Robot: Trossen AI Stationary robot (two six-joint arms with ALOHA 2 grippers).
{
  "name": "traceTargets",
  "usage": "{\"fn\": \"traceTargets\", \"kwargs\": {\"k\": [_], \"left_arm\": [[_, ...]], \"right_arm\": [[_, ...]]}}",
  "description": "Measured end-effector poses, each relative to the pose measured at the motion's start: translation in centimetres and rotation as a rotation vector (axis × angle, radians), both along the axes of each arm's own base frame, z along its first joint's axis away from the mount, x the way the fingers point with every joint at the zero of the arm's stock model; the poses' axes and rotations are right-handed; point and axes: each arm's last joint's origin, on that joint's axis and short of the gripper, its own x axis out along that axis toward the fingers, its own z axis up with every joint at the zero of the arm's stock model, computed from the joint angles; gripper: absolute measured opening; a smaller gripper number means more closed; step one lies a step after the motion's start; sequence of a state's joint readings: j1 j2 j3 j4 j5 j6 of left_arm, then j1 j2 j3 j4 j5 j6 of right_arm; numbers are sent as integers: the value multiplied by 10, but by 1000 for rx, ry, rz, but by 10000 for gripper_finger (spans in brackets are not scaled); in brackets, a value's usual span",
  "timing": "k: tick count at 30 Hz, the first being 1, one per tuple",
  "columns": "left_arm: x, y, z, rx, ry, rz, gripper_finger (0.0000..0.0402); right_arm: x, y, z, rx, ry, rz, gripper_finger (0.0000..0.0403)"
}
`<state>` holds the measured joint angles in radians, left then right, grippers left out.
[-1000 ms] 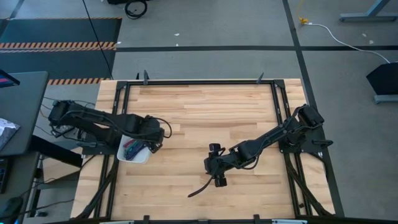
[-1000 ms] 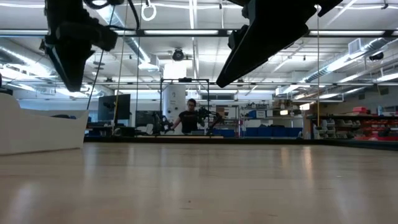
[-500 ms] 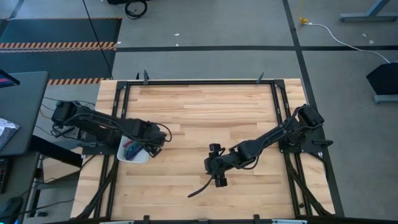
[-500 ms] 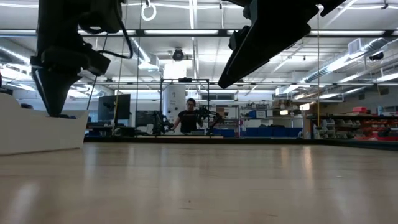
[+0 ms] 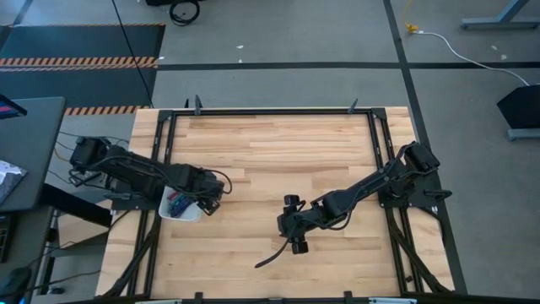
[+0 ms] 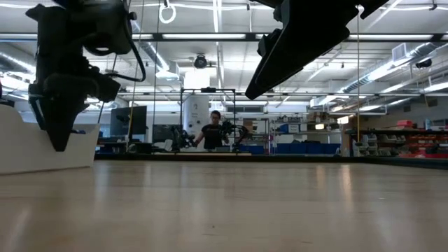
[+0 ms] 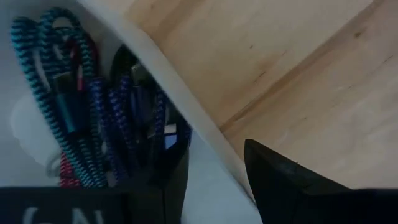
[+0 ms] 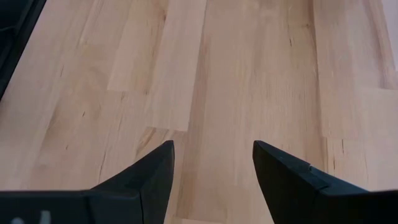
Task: Pick and place USB-C Cables
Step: Move the white bin to the center of the table
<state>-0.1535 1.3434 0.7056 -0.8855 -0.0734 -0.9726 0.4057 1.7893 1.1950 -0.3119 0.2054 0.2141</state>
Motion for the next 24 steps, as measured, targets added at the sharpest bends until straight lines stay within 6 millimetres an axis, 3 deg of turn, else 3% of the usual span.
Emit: {"fn": "traceTargets", "kwargs": {"k": [8, 16, 21, 24], "left_arm": [[2, 0, -15, -9, -85, -49, 148], [3, 0, -16, -3, -108, -76, 76], [9, -1, -15, 14, -174, -141, 20], [13, -1, -14, 21, -211, -172, 9]], "right_arm": [[-1, 1, 0, 10, 5, -11, 223], [-3, 1, -1, 6, 26, -13, 223], [-10, -2, -6, -3, 122, -40, 219], [-17, -4, -10, -2, 205, -70, 214]]}}
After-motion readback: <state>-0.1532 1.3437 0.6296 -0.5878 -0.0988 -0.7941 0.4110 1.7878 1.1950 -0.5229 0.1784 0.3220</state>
